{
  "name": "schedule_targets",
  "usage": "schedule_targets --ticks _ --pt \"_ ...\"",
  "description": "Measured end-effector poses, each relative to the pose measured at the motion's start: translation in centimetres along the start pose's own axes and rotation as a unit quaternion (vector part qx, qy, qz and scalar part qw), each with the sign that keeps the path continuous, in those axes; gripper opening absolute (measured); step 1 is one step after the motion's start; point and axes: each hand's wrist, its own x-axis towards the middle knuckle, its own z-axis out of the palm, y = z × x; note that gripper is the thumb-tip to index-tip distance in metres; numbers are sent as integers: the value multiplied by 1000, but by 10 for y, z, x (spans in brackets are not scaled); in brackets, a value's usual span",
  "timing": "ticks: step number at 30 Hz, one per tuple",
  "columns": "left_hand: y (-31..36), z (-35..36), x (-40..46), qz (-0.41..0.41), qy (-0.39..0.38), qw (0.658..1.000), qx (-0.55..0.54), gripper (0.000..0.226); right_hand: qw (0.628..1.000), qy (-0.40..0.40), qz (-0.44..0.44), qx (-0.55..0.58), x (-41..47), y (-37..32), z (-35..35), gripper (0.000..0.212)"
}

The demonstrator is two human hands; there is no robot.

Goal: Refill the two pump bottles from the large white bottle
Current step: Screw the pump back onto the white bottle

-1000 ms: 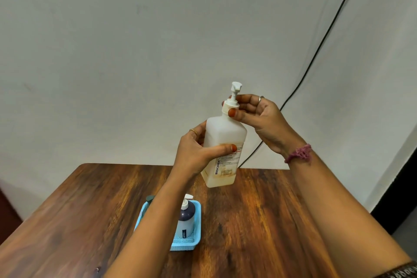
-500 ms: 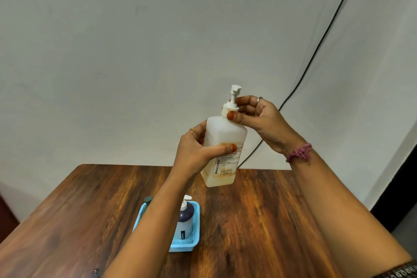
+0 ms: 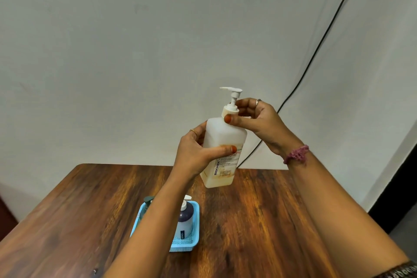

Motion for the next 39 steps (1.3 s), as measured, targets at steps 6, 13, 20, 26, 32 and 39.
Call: schedule_targets --ticks 6,13,20,26,32,39 --pt "-2 0 -2 -3 0 1000 -6 73 996 -72 22 38 0 -5 -8 54" --pt "-4 -1 -2 -7 3 1000 -14 67 998 11 14 56 3 3 2 52" --pt "-5 -2 -3 -7 -1 1000 -13 61 993 -39 29 108 0 2 6 42" --pt "-8 -4 -2 -9 -3 1000 -16 62 993 -29 45 109 3 6 12 55" --pt "-7 -4 -2 -6 -7 1000 -8 56 992 -45 52 109 -4 2 13 34" --pt "-12 1 -1 7 16 1000 2 65 982 175 56 48 -7 7 45 52"
